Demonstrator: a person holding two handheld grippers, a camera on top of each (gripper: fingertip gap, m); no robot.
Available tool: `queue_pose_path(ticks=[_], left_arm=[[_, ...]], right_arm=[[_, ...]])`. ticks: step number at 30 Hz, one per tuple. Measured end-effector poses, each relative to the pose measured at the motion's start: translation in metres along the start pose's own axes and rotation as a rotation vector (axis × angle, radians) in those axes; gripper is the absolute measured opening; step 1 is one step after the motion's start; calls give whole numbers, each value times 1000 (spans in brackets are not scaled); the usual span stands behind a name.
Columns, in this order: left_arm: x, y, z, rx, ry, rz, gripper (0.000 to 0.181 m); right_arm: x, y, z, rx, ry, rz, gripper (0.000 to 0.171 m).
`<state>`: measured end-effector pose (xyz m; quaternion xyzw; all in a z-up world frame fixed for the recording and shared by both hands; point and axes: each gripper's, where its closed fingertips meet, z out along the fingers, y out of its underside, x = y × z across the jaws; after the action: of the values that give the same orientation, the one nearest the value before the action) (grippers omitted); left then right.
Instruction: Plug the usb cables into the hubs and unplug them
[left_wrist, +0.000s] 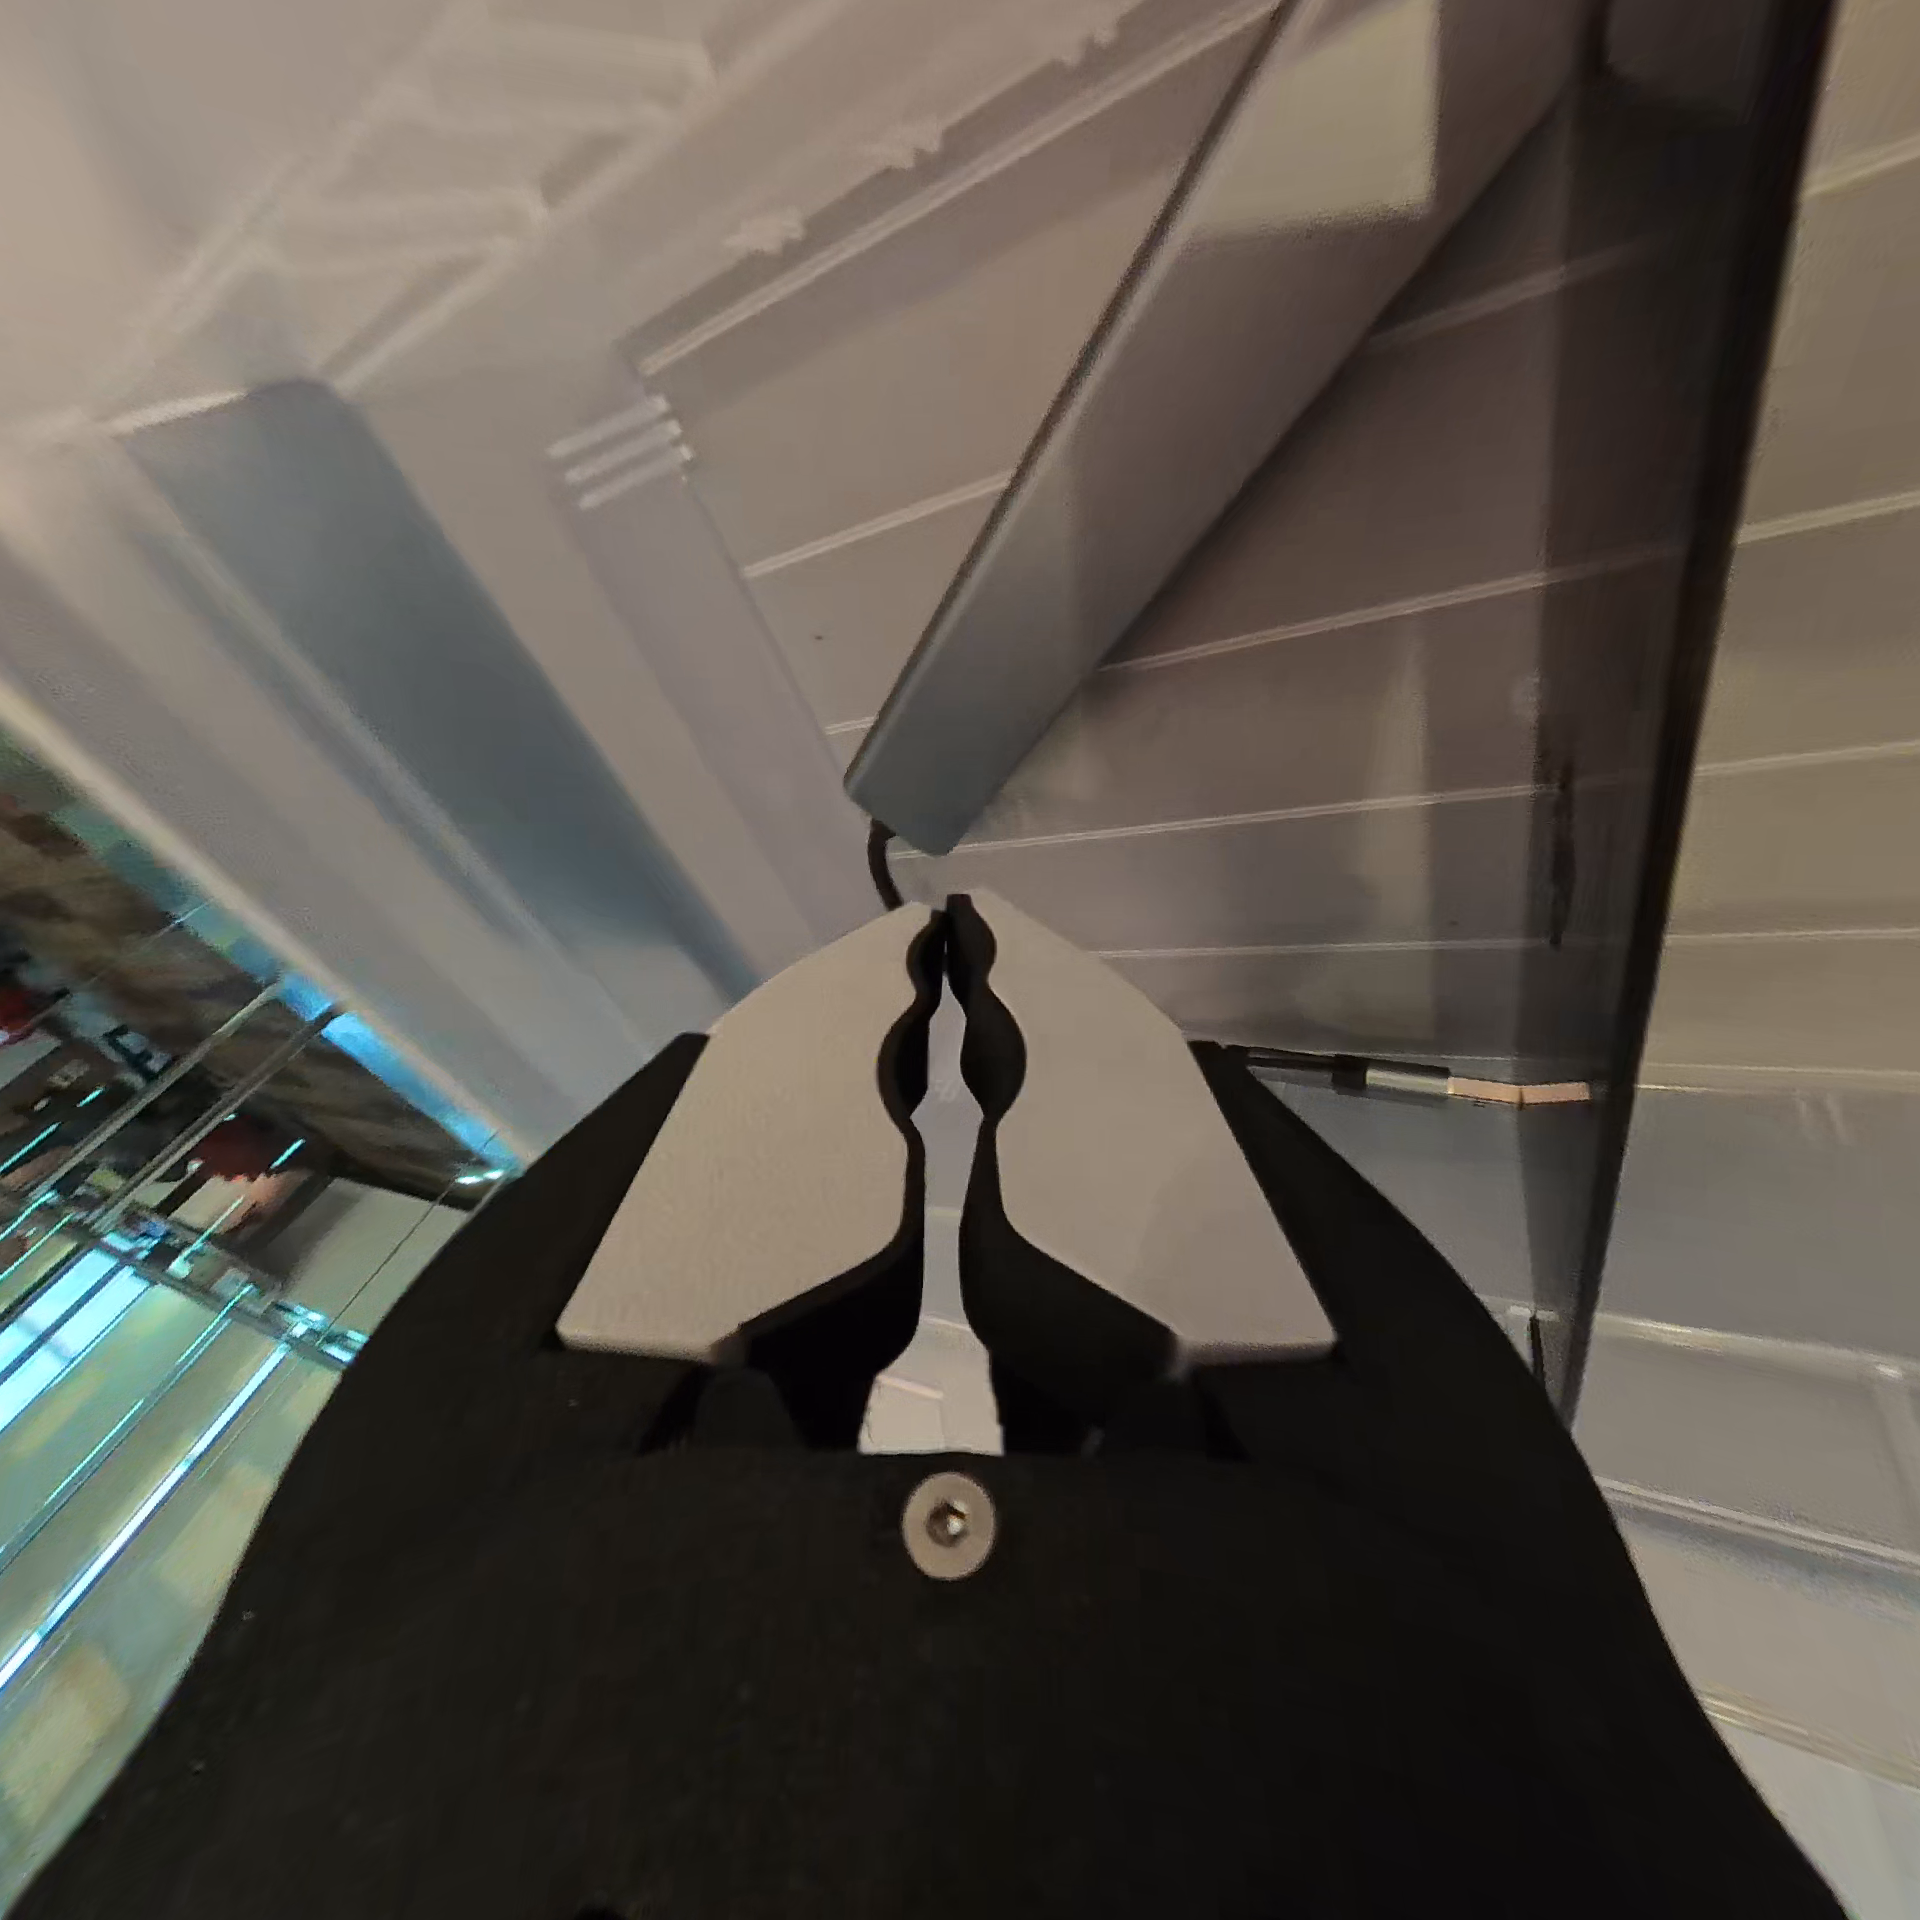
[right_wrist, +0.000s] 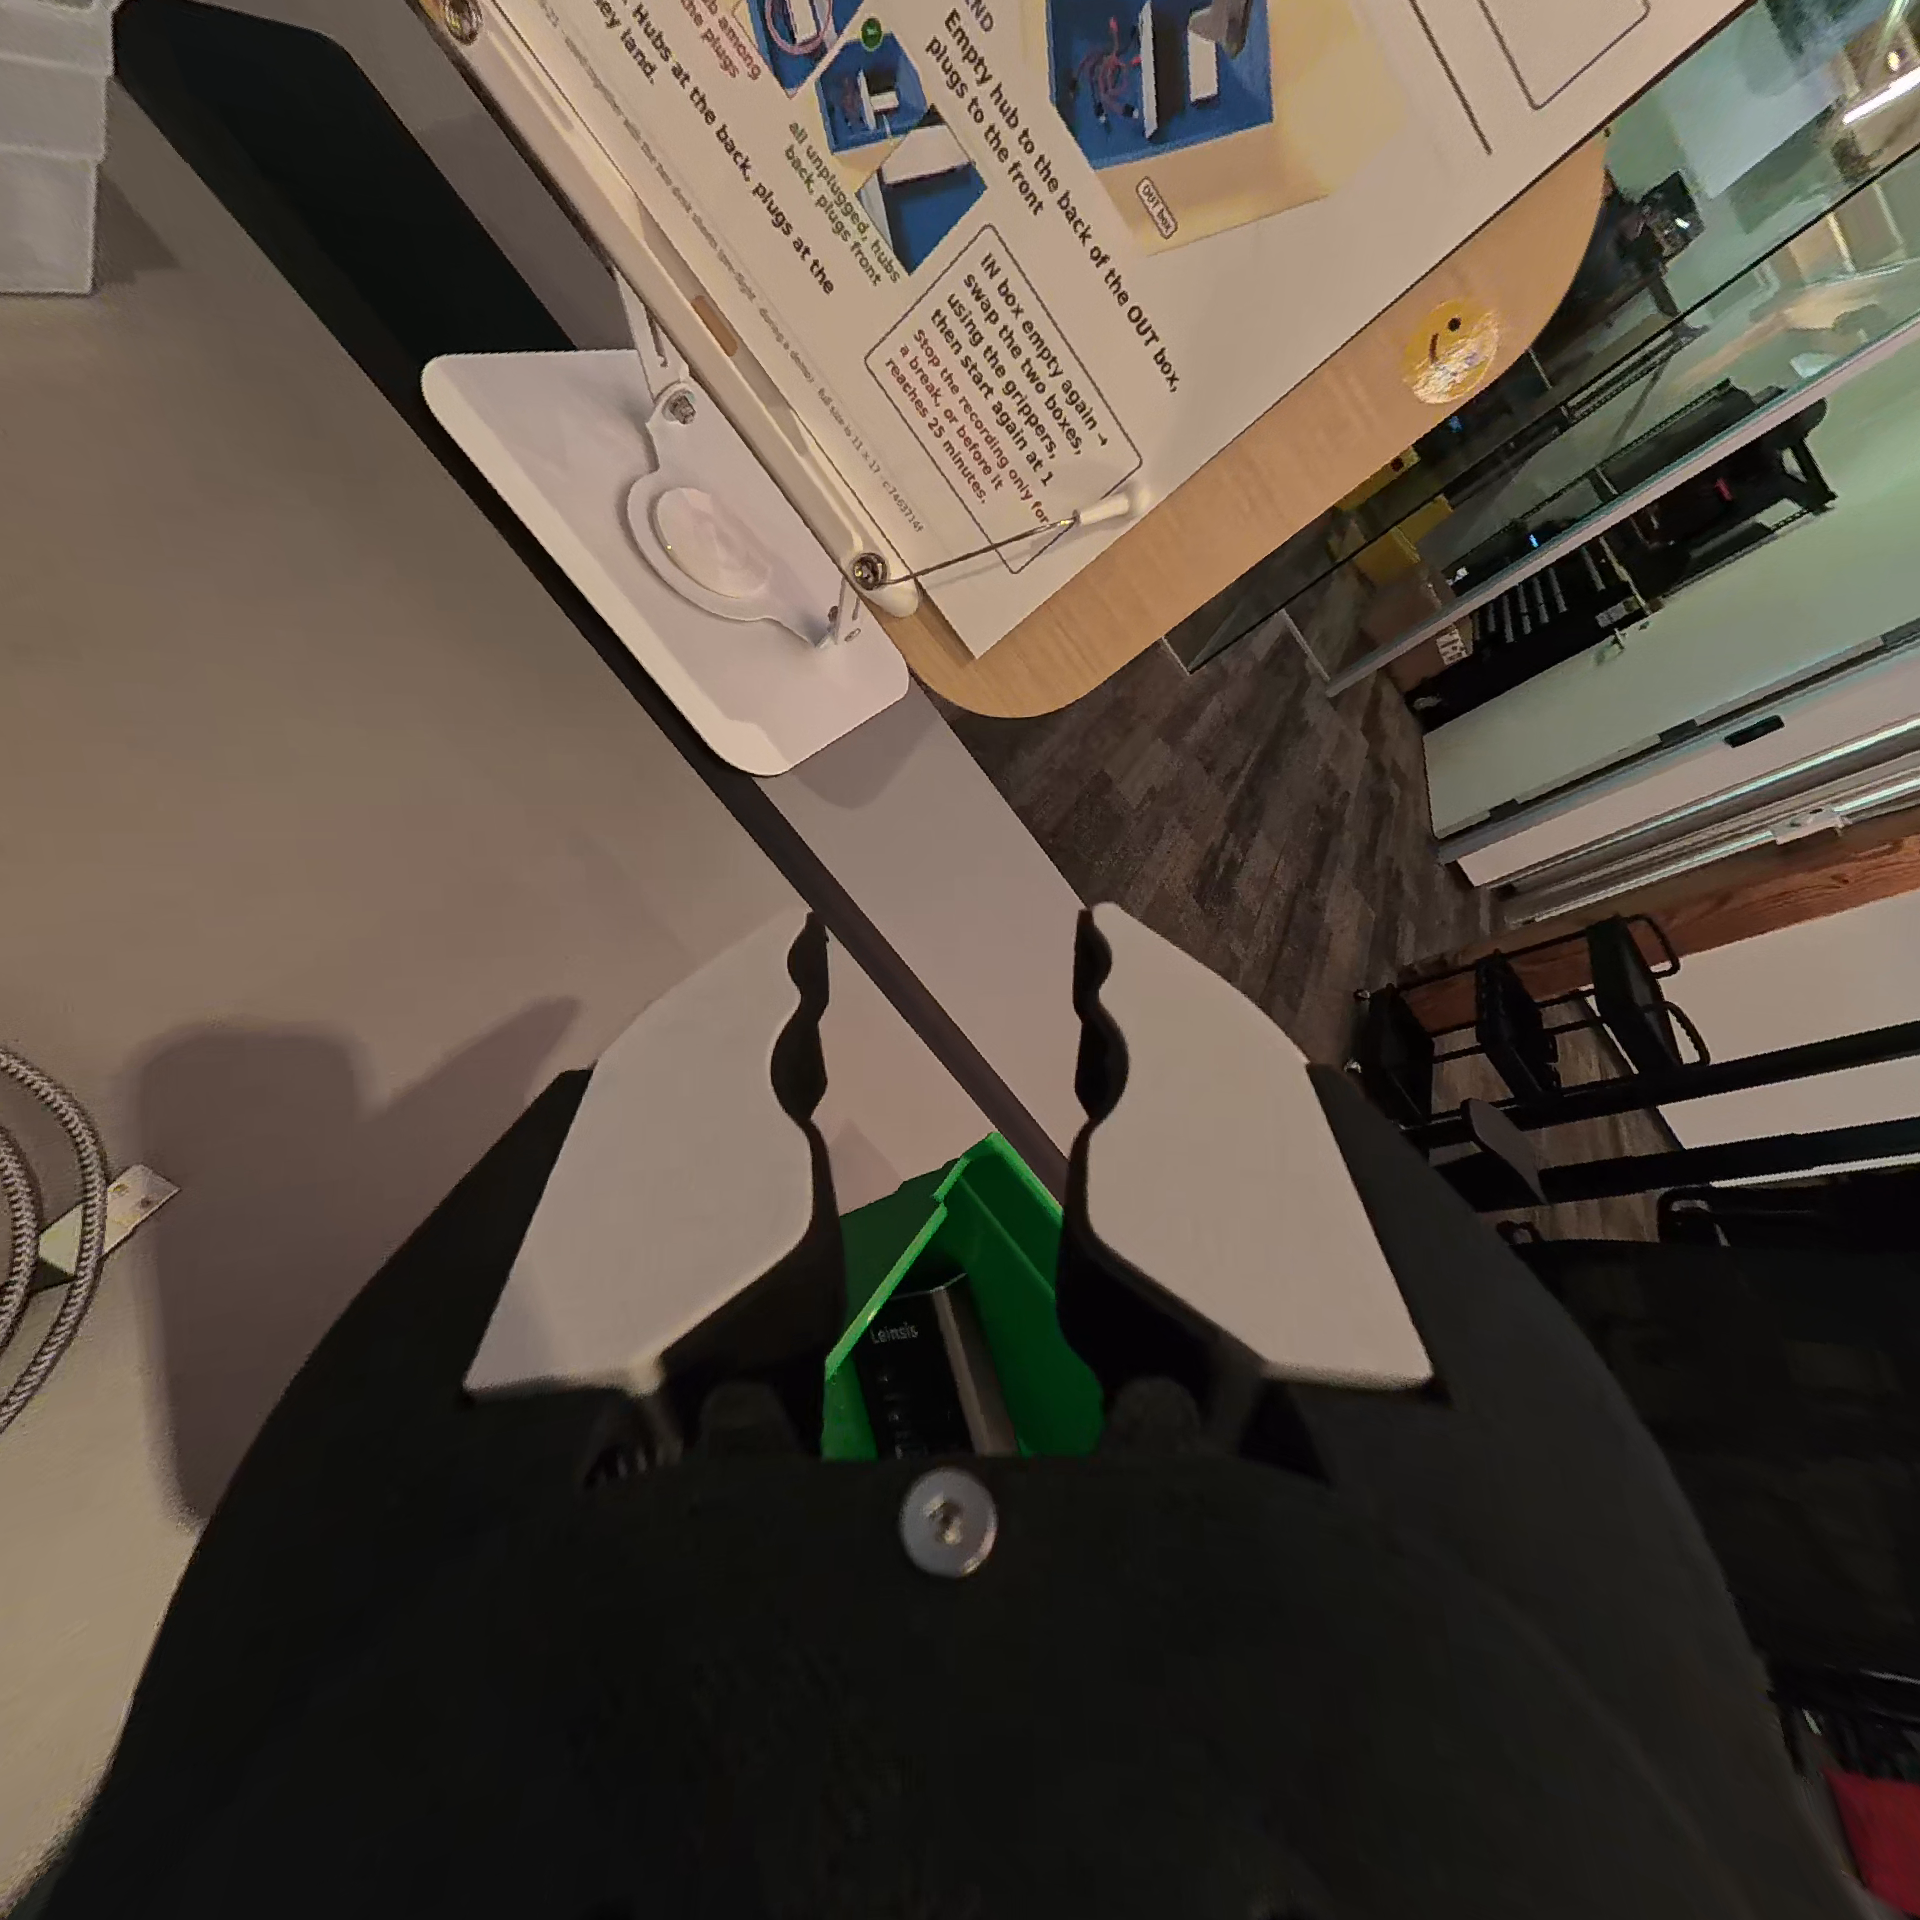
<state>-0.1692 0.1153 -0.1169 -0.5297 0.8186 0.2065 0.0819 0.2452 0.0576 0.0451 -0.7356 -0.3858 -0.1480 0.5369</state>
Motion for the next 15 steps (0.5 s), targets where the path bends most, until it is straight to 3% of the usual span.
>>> queue_pose_path(ticks=[5, 9, 12, 15], left_arm=[[1, -13, 22, -11, 90, -19, 56], [-2, -20, 30, 24, 135, 58, 56], [5, -21, 31, 48, 262, 86, 42], [9, -24, 31, 78, 312, 131, 44]], right_arm=[[2, 0, -3, 15, -1, 1, 46], [4, 7, 0, -6, -7, 10, 47], [5, 12, 3, -26, -9, 16, 46], [3, 16, 7, -46, -15, 9, 46]])
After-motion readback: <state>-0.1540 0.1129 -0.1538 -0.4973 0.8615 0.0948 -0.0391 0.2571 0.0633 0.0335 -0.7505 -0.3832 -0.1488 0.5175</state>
